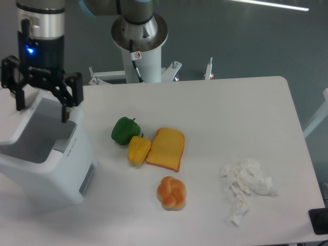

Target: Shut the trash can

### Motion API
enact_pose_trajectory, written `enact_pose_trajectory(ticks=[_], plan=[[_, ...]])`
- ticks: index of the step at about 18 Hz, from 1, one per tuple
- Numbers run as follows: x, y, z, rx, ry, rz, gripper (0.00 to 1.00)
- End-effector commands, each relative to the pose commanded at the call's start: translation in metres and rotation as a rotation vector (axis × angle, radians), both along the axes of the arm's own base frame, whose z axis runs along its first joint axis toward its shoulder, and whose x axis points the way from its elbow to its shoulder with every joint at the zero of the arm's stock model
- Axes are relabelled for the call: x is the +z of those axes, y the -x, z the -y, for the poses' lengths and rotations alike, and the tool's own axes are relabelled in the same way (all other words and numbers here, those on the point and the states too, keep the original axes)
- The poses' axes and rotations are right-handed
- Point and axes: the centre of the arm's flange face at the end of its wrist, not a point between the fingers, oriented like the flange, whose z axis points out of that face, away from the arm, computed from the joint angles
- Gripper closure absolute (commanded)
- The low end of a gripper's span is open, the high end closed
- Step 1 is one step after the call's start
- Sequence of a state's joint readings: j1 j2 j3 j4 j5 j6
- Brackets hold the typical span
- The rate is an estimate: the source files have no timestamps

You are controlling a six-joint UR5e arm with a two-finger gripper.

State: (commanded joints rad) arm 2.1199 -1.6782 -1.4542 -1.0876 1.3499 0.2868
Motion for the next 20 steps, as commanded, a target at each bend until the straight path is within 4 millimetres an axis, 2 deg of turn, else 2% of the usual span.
enact_pose_trajectory(ticks=[6,20], plan=[[-0.028,0.012,-0.009,0.017,0.067,-0.018,0.00],[-0.046,0.014,-0.012,0.018,0.096,-0.004,0.00]])
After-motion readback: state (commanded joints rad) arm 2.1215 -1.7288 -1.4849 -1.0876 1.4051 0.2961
